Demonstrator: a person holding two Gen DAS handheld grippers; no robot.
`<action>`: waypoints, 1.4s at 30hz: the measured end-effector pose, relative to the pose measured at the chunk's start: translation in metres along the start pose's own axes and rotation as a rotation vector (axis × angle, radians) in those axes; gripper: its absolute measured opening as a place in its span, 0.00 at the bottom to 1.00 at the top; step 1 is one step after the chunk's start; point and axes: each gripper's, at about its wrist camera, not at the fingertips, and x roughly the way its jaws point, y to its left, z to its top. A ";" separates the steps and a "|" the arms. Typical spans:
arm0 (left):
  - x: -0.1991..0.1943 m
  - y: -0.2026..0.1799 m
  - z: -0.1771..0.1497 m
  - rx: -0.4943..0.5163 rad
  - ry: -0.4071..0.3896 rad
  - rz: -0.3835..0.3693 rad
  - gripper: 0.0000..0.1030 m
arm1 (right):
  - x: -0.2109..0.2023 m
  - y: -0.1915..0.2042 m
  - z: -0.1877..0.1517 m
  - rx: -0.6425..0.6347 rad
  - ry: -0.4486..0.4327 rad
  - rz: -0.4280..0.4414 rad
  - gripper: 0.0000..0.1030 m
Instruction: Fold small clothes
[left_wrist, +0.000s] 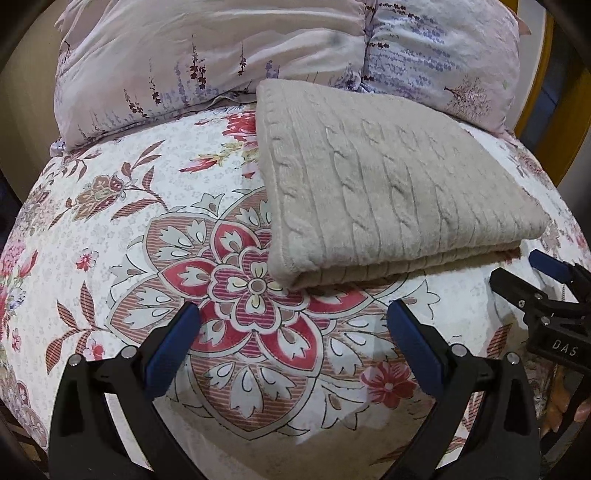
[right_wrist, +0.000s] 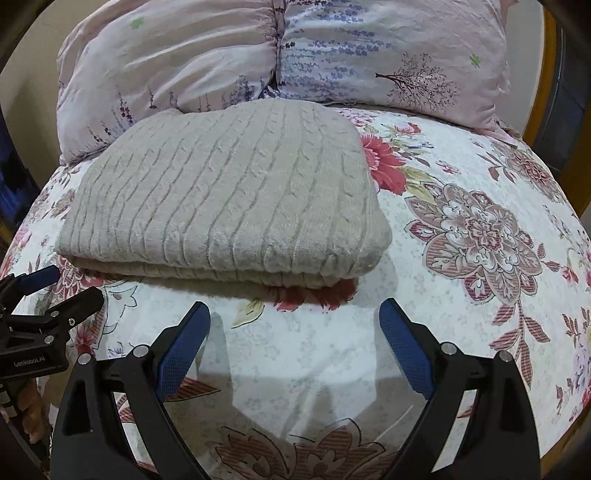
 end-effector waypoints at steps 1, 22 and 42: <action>0.001 -0.001 0.000 0.003 0.000 0.007 0.98 | 0.000 0.000 0.000 0.002 0.002 -0.003 0.92; 0.004 -0.004 0.001 -0.007 0.010 0.035 0.98 | 0.006 0.002 0.000 0.009 0.020 -0.062 0.99; 0.004 -0.003 0.001 -0.007 0.011 0.034 0.98 | 0.006 0.001 -0.001 0.008 0.015 -0.061 0.99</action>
